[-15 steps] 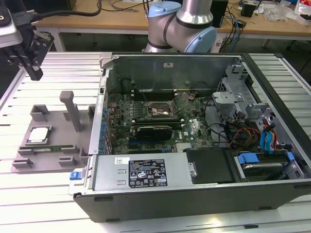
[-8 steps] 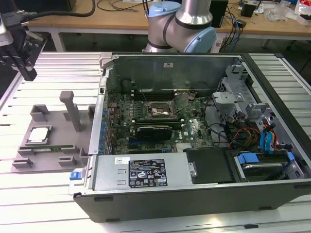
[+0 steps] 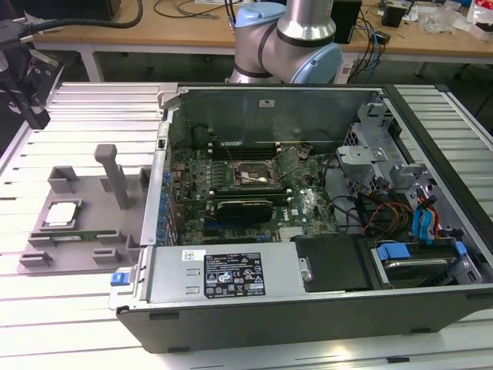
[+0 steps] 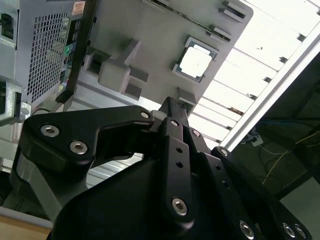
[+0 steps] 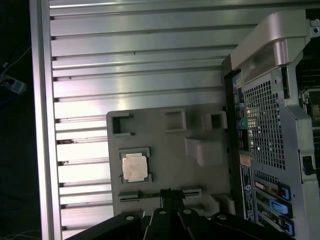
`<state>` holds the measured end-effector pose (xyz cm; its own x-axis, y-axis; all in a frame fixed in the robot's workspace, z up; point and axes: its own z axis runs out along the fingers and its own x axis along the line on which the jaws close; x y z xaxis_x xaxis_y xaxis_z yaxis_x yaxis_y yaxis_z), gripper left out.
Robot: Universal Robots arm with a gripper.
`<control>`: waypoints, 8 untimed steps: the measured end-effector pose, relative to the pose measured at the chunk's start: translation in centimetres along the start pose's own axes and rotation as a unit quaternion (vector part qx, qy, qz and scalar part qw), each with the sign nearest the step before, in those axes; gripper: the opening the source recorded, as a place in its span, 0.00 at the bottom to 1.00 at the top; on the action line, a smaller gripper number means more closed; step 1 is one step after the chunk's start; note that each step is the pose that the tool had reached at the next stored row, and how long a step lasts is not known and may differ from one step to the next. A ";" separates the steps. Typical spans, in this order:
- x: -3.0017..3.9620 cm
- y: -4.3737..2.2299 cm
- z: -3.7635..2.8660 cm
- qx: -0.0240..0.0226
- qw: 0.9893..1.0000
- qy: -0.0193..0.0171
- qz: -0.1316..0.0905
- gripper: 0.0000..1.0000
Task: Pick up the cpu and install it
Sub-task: 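Reach for the cpu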
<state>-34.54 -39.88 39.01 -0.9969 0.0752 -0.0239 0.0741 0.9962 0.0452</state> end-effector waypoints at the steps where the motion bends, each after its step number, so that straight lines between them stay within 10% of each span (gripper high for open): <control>1: 0.09 -0.01 0.02 0.000 1.000 0.000 0.000 0.11; 8: 0.31 -0.02 0.11 0.000 1.000 0.000 0.000 0.11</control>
<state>-34.85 -39.88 38.89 -0.9969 0.0755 -0.0240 0.0744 0.9962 0.0452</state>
